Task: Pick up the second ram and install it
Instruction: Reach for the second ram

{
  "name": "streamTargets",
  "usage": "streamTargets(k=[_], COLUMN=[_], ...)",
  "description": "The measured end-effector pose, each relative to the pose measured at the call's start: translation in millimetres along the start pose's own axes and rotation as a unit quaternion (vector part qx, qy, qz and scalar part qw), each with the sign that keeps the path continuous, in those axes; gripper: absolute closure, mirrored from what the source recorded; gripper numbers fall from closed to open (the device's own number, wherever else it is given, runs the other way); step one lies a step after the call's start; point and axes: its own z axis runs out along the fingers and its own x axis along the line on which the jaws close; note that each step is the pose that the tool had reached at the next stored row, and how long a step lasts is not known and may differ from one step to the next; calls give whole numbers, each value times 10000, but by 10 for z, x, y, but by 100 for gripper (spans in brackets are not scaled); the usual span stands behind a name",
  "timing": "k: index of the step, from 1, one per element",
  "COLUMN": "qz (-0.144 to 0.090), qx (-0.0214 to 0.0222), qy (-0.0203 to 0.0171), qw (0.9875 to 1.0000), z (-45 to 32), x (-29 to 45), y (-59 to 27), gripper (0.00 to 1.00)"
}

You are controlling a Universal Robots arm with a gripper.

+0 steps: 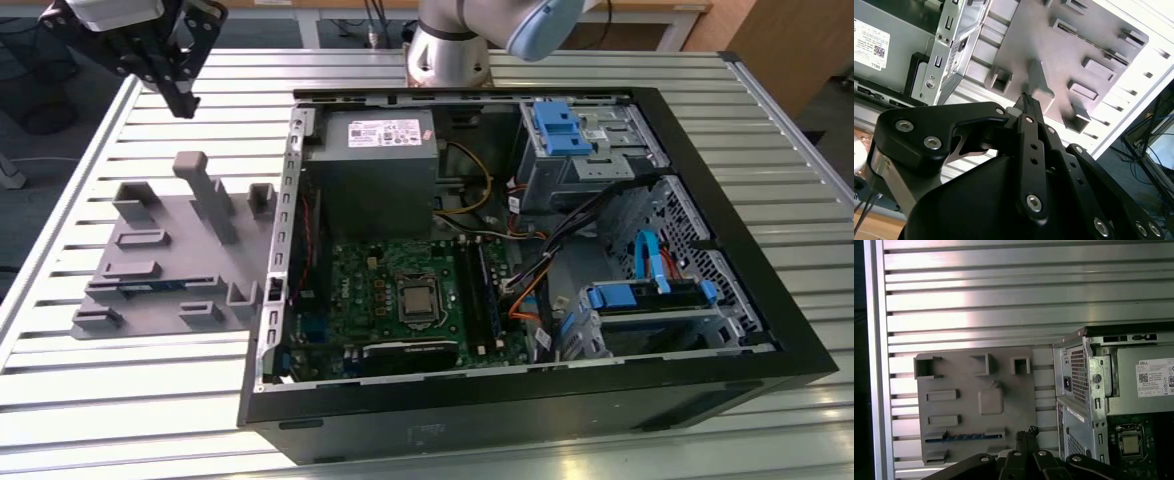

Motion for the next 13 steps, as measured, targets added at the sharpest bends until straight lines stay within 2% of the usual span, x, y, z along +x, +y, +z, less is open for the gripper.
streamTargets(k=[13], qz=[0], qx=[0], qy=[0], qw=[10000], z=[-4], x=[142], y=[-12], gripper=[89])
